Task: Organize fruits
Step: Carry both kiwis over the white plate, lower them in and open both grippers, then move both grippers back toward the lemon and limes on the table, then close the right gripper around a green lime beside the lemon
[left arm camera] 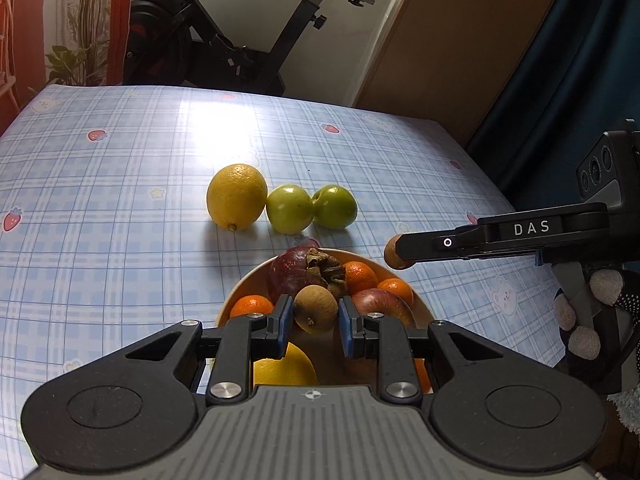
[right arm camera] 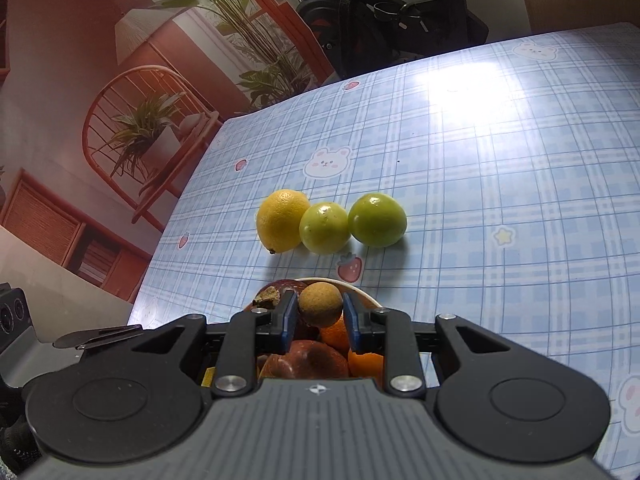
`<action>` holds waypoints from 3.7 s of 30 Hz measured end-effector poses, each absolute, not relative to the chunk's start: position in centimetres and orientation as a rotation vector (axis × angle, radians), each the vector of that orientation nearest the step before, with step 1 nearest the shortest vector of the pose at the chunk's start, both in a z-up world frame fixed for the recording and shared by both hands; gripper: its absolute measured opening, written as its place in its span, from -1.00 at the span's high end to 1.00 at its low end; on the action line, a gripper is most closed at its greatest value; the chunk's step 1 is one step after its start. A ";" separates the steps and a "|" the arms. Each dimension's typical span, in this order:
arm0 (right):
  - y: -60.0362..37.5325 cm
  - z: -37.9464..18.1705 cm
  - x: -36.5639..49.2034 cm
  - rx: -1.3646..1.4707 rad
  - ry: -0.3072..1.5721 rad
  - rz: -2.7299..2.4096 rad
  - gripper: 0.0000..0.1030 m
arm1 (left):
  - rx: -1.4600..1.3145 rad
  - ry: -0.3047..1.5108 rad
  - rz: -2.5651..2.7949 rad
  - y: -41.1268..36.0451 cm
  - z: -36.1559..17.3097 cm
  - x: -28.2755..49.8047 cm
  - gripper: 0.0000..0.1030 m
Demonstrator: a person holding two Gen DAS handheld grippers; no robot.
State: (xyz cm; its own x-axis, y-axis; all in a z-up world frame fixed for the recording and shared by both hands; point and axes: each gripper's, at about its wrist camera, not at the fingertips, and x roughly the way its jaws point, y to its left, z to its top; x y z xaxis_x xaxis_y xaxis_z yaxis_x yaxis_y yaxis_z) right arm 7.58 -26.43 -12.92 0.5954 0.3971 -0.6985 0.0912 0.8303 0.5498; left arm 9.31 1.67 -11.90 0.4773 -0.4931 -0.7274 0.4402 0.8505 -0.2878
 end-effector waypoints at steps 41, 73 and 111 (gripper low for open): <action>-26.1 -12.3 5.4 0.310 0.689 0.165 0.43 | -0.001 0.686 -0.321 1.7 -8.6 10.1 0.48; -24.4 -9.5 6.9 0.087 0.660 0.249 0.43 | 0.046 0.707 -0.317 1.6 -5.7 9.6 0.48; -25.9 -17.2 15.9 0.086 0.816 0.439 -0.14 | -0.004 0.855 -0.372 0.4 -11.2 20.3 0.48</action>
State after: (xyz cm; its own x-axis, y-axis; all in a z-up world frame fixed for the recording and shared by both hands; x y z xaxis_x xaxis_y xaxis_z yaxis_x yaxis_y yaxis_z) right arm 15.92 -25.90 -17.19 0.6012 0.4105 -0.6856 -0.3456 0.9071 0.2401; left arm 20.30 0.37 -11.25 0.5956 -0.3224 -0.7357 0.3189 0.9356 -0.1519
